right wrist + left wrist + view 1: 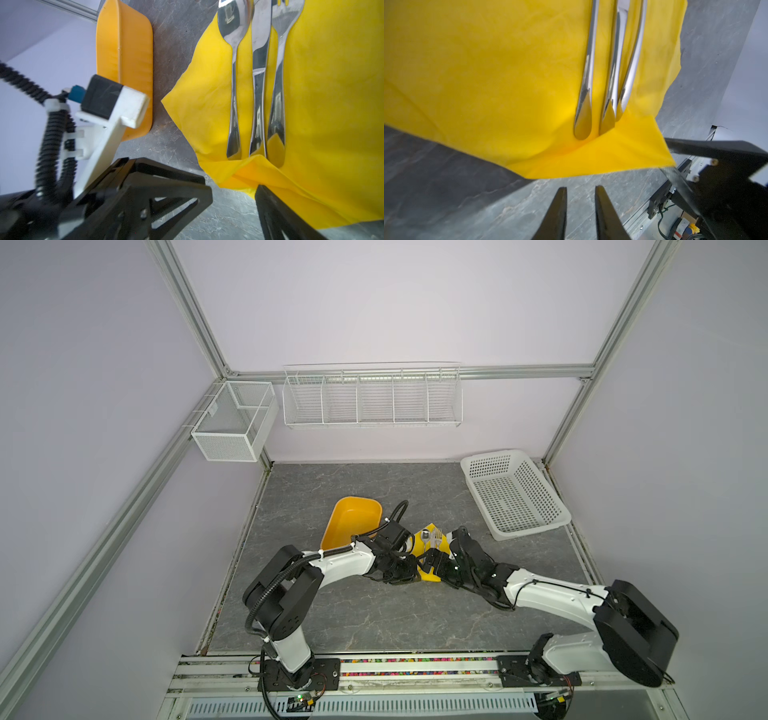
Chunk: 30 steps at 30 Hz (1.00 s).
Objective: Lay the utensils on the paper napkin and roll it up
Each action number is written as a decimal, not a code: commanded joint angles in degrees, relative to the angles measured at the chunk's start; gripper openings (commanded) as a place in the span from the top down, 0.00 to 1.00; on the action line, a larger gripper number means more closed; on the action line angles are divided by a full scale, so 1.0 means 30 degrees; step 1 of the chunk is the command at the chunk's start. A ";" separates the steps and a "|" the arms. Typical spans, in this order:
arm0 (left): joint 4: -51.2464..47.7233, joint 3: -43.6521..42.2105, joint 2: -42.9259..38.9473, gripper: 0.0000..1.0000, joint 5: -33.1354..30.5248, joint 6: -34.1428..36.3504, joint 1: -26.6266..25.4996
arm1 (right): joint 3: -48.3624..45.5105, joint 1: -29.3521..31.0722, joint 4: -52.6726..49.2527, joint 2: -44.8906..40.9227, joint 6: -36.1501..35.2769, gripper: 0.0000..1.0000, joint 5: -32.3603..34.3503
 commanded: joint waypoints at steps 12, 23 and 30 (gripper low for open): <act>0.0799 0.1982 0.1595 0.76 -0.1439 -0.0894 0.0018 | -0.1235 -0.0158 -0.4728 -0.3112 -0.1939 0.14 0.0001; -0.0250 0.2430 0.2072 0.78 -0.1990 -0.0565 0.0018 | 0.1846 -0.0290 -0.4969 0.1522 -0.4010 0.77 -0.0625; -0.0617 0.2673 0.2012 0.78 -0.2118 -0.0417 0.0018 | 0.2659 -0.0585 -0.5097 0.3934 -0.3444 0.84 -0.0428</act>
